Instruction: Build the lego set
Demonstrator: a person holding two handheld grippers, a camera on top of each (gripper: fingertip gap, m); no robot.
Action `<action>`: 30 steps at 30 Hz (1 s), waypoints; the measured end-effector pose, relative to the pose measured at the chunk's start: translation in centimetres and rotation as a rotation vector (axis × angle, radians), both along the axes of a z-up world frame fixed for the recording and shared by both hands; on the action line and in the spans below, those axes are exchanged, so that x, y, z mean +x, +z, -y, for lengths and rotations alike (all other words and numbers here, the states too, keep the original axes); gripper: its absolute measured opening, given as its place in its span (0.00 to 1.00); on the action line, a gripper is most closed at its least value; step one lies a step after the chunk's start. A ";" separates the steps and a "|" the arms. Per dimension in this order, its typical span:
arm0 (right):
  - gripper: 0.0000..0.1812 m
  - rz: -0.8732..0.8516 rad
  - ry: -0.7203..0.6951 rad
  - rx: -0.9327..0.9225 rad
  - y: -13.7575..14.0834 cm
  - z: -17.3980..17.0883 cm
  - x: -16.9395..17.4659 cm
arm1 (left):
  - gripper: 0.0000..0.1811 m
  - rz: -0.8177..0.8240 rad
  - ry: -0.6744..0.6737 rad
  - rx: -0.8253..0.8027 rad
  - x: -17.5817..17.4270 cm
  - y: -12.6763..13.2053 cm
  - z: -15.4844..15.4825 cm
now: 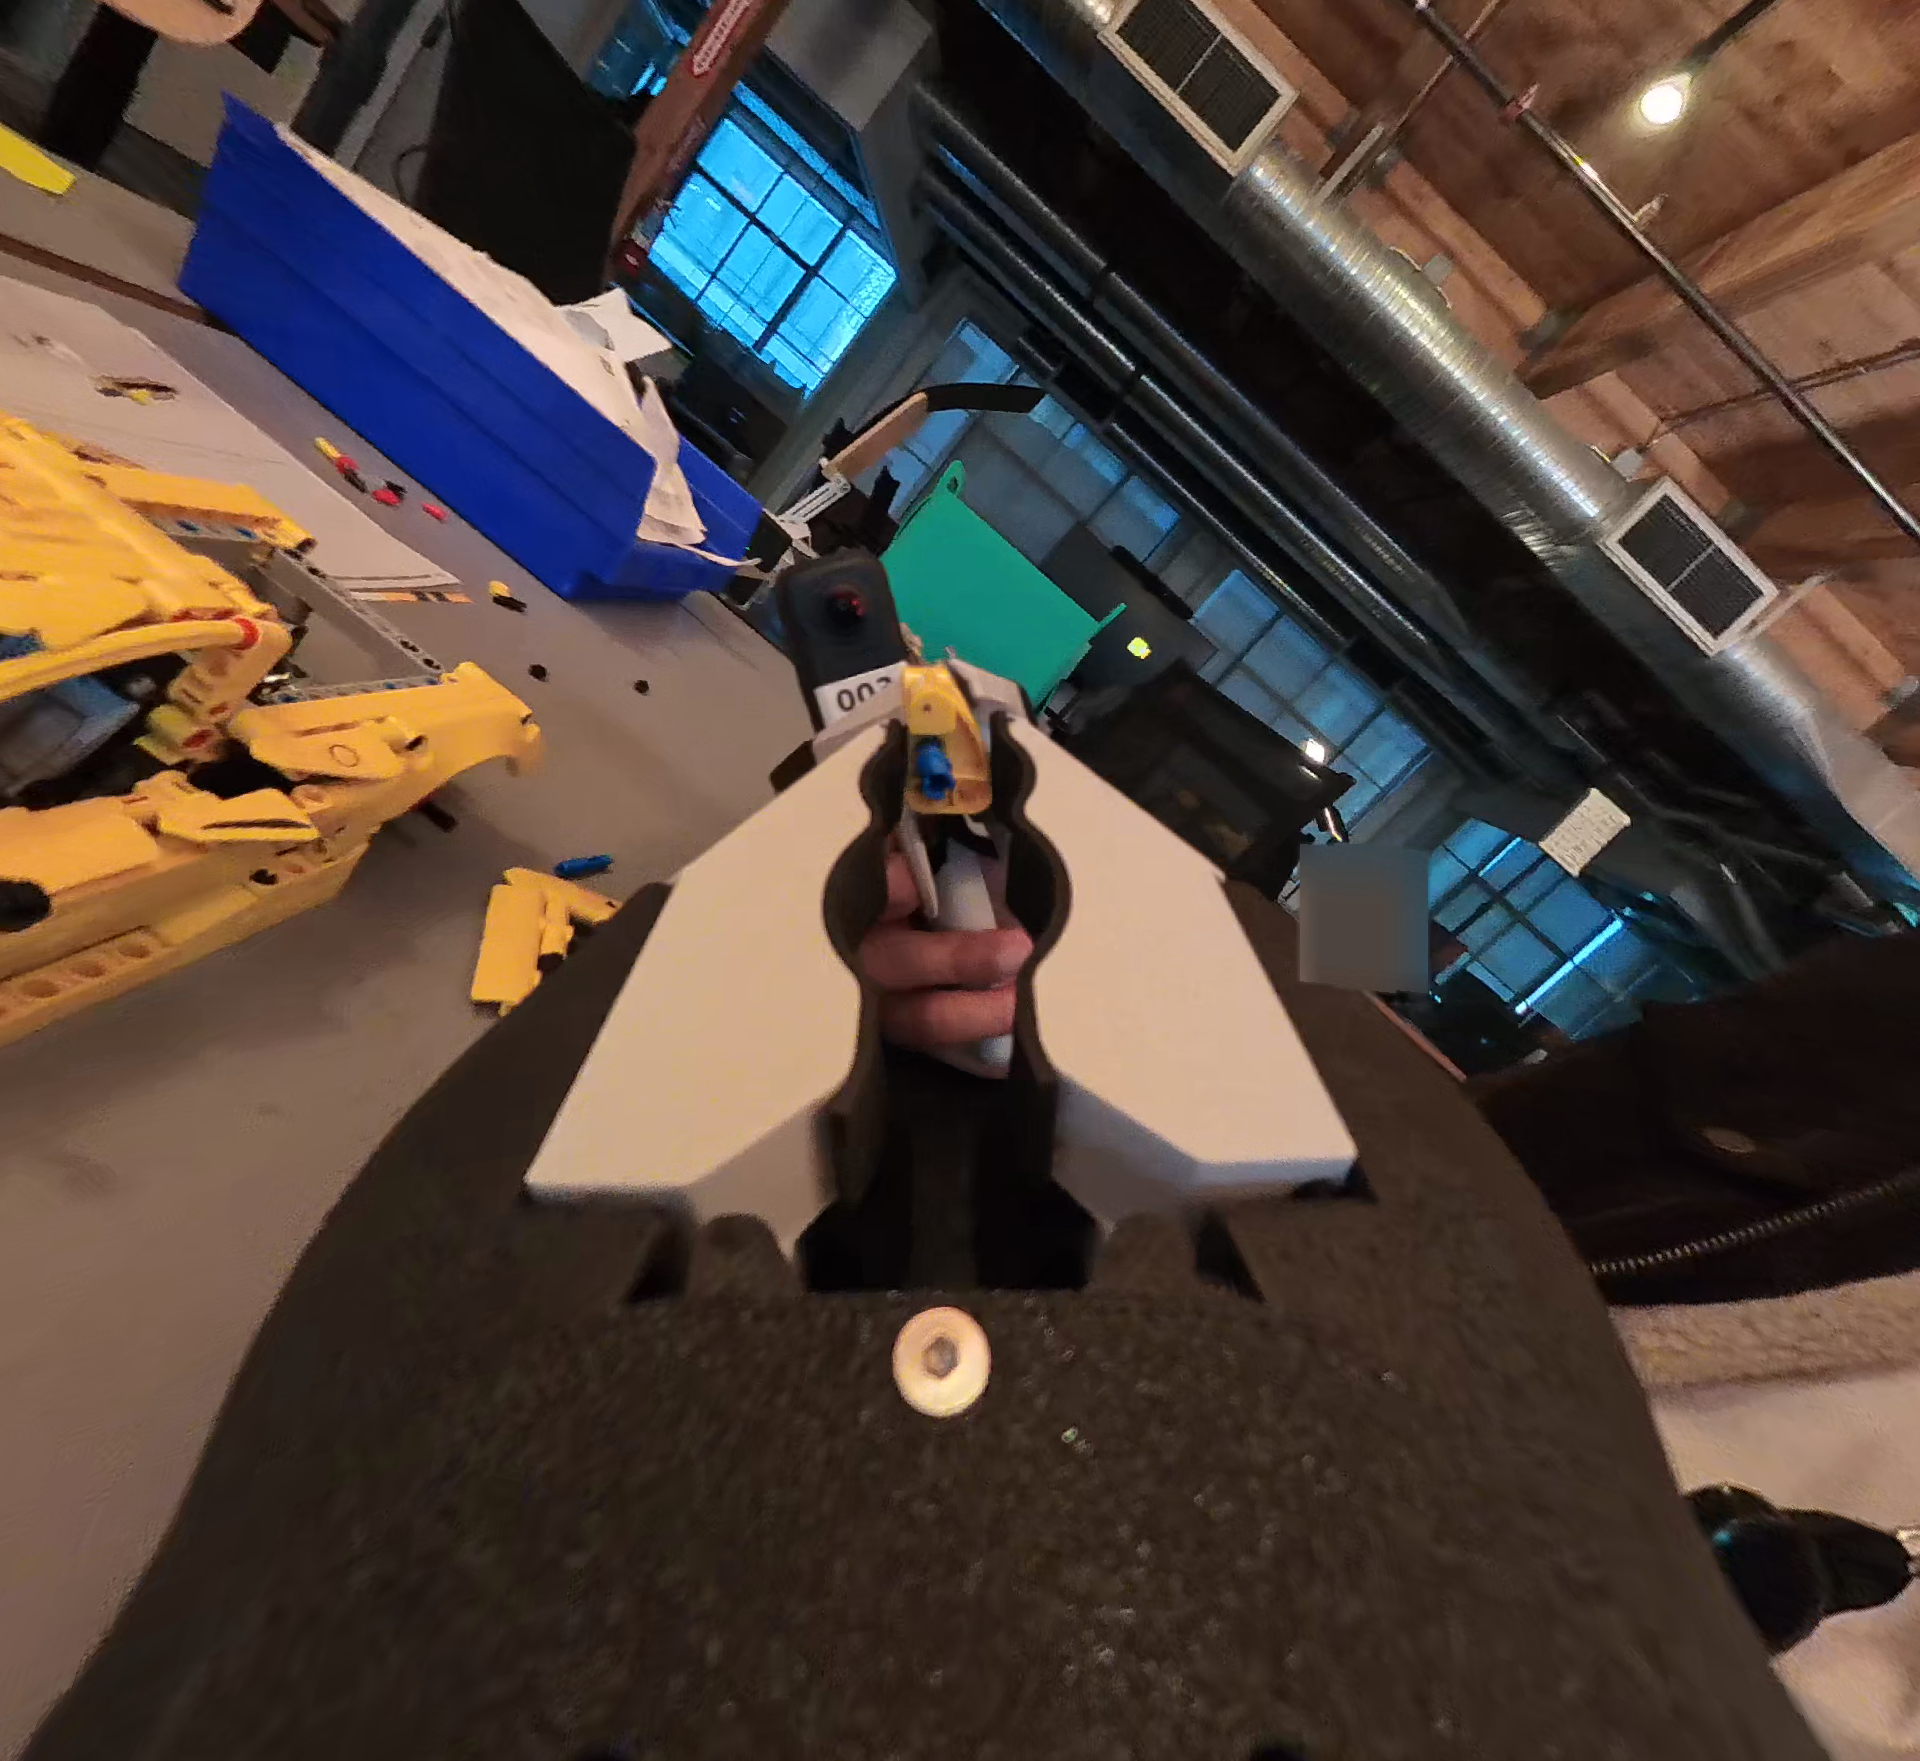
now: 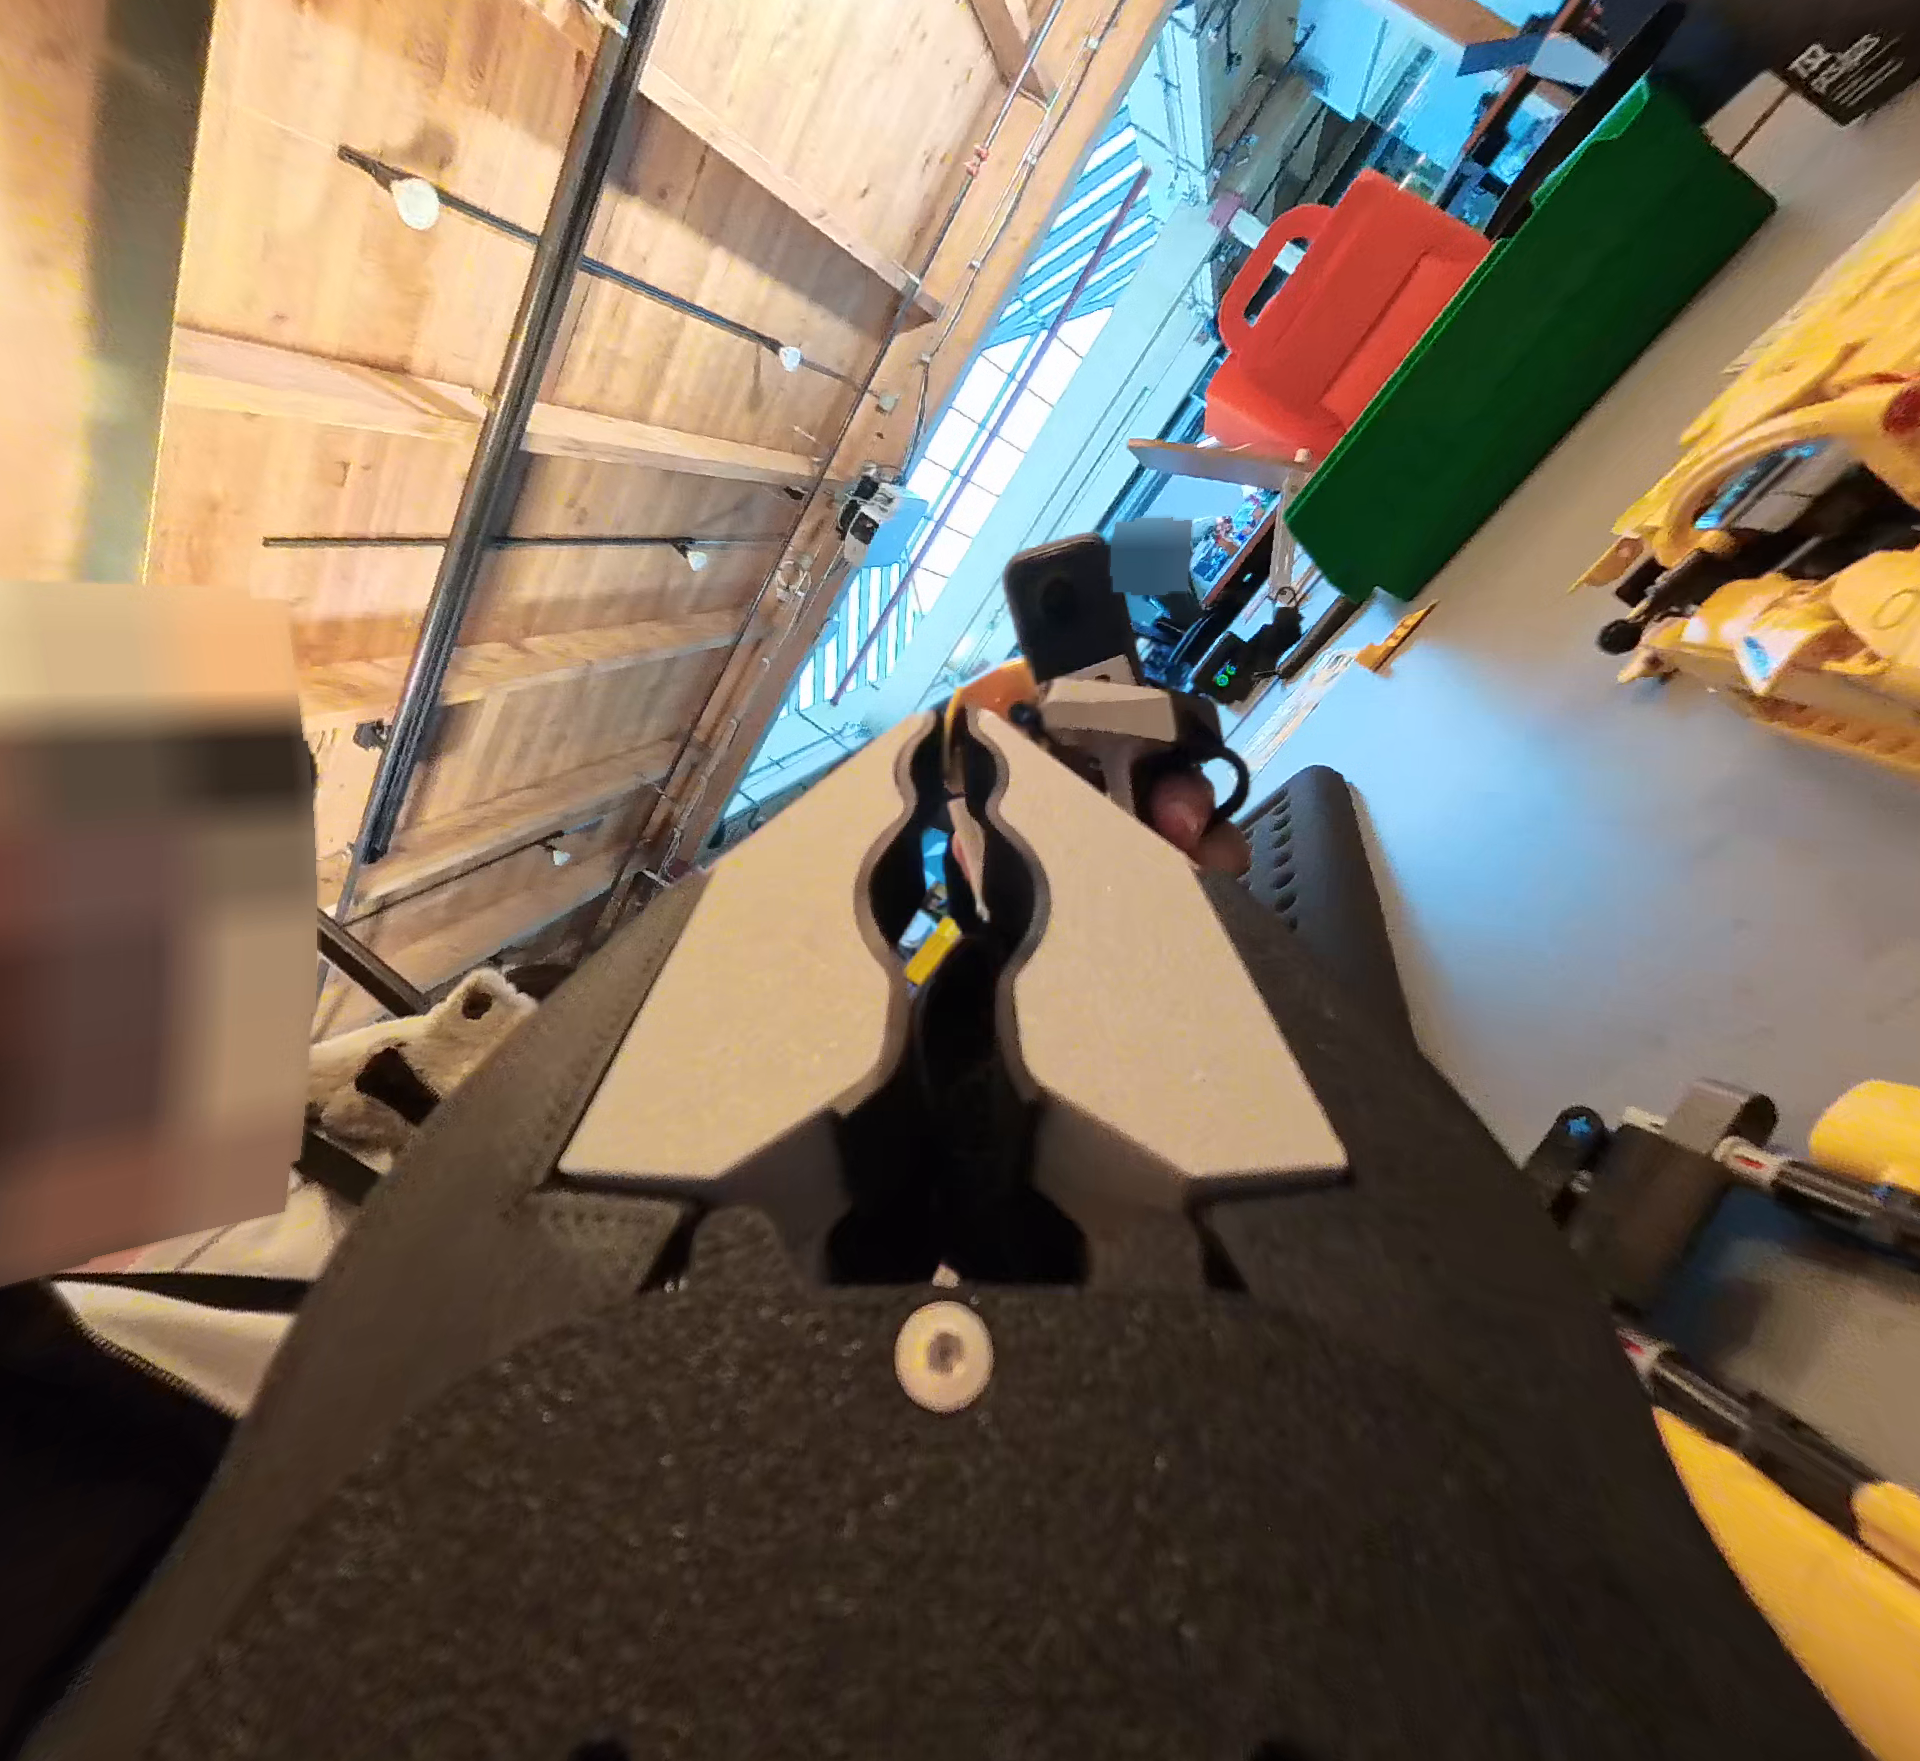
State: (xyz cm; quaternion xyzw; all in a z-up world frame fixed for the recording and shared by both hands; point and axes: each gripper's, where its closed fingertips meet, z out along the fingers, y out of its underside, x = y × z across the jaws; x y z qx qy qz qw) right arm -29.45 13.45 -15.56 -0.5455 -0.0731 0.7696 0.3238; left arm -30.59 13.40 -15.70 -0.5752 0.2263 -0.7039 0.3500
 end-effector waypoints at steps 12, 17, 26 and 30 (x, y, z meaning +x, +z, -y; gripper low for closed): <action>0.01 -0.039 0.013 -0.044 -0.1 -0.3 0.6 | 0.09 -0.086 0.065 0.175 0.0 -0.2 0.5; 0.03 -0.013 -0.021 -0.037 -0.2 -0.6 0.4 | 0.09 -0.055 0.058 0.098 -0.4 -0.3 -0.2; 0.19 0.212 -0.143 0.182 -0.7 -0.2 -1.4 | 0.08 0.035 0.040 -0.023 -1.5 0.2 -1.3; 0.13 0.233 -0.164 0.226 -0.5 -0.1 -1.4 | 0.08 0.002 -0.012 0.014 -0.7 0.0 -0.2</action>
